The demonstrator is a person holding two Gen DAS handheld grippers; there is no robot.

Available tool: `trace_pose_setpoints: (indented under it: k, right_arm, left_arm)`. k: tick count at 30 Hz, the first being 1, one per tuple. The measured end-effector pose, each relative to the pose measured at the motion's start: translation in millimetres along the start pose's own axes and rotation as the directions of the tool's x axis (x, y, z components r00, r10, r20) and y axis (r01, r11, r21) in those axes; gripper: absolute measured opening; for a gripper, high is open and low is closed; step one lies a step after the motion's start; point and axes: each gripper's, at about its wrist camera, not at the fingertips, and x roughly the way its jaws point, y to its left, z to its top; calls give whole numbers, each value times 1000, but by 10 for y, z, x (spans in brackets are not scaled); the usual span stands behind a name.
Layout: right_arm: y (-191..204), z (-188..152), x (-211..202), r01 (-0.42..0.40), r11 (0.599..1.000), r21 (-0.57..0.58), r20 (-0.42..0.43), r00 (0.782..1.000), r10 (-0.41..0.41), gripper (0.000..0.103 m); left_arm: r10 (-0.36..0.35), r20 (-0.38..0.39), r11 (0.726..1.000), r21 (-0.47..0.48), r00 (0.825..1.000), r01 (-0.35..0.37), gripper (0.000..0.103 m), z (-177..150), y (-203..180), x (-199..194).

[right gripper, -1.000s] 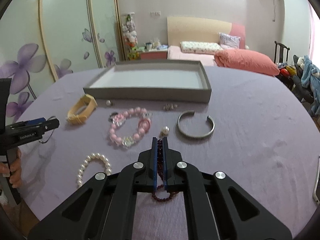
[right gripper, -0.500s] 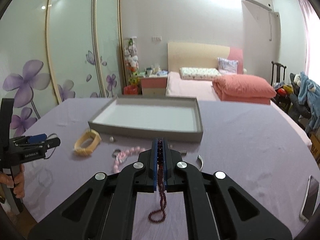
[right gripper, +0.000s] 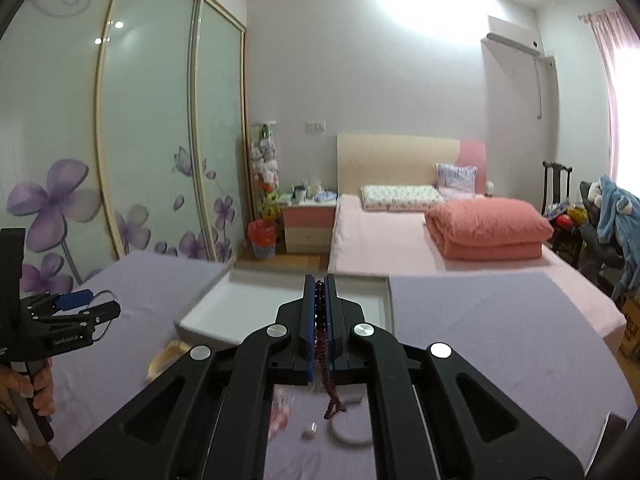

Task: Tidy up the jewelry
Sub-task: 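Lower the bangle and necklace into the gray tray and open both tools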

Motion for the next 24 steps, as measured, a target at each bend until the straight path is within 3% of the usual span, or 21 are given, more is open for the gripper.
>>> trace_pose_setpoints:
  k: [10, 24]
  right_arm:
    - [-102, 333, 368, 5, 1000, 4, 68, 998, -6, 5]
    - [-156, 174, 1212, -9, 999, 46, -22, 1000, 10, 5]
  left_arm:
    - [-3, 95, 1000, 24, 995, 1, 68, 501, -213, 250]
    - [-55, 55, 998, 28, 997, 53, 68, 596, -493, 1124]
